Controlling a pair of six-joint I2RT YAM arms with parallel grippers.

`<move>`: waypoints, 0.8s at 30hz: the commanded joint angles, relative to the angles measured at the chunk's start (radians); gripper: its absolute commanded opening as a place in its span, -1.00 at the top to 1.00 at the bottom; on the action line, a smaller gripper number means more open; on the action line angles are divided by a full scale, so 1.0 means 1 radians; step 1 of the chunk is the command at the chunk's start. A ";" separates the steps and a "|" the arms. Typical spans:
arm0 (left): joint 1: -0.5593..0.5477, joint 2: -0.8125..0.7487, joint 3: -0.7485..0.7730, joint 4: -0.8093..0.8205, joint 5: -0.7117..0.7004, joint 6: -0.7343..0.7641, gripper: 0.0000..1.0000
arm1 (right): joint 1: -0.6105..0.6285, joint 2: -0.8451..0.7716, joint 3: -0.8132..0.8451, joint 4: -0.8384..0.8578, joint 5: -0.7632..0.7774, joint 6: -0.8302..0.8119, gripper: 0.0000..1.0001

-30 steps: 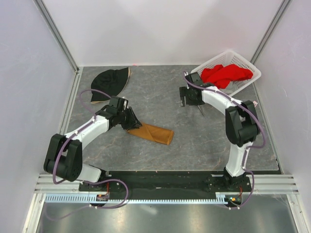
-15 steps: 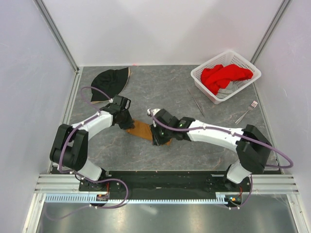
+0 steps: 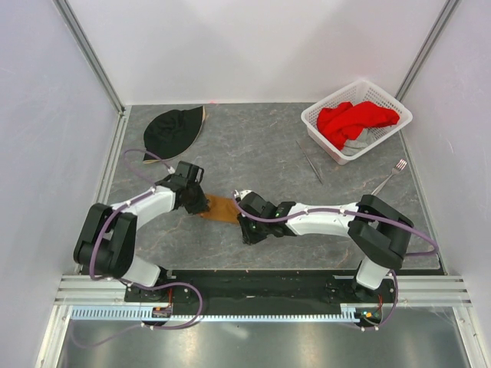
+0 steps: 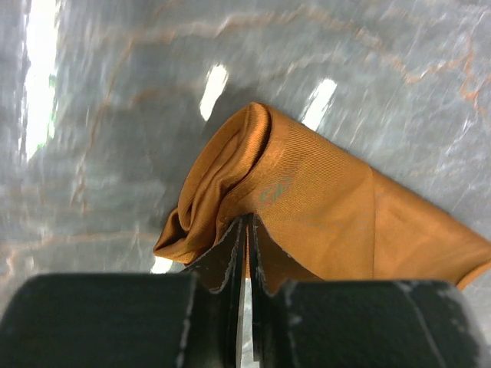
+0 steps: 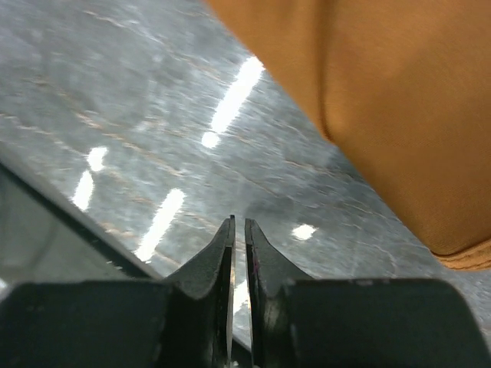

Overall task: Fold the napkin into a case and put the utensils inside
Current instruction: Rotate the smaller rectangle-folded napkin at the center of the board.

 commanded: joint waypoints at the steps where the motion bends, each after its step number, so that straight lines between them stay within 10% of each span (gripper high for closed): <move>1: -0.012 -0.097 -0.124 -0.047 0.019 -0.093 0.81 | -0.010 0.009 -0.035 0.067 0.087 0.028 0.72; 24: -0.343 -0.355 -0.258 -0.067 0.070 -0.467 0.80 | -0.201 0.227 0.263 -0.006 0.062 -0.130 0.64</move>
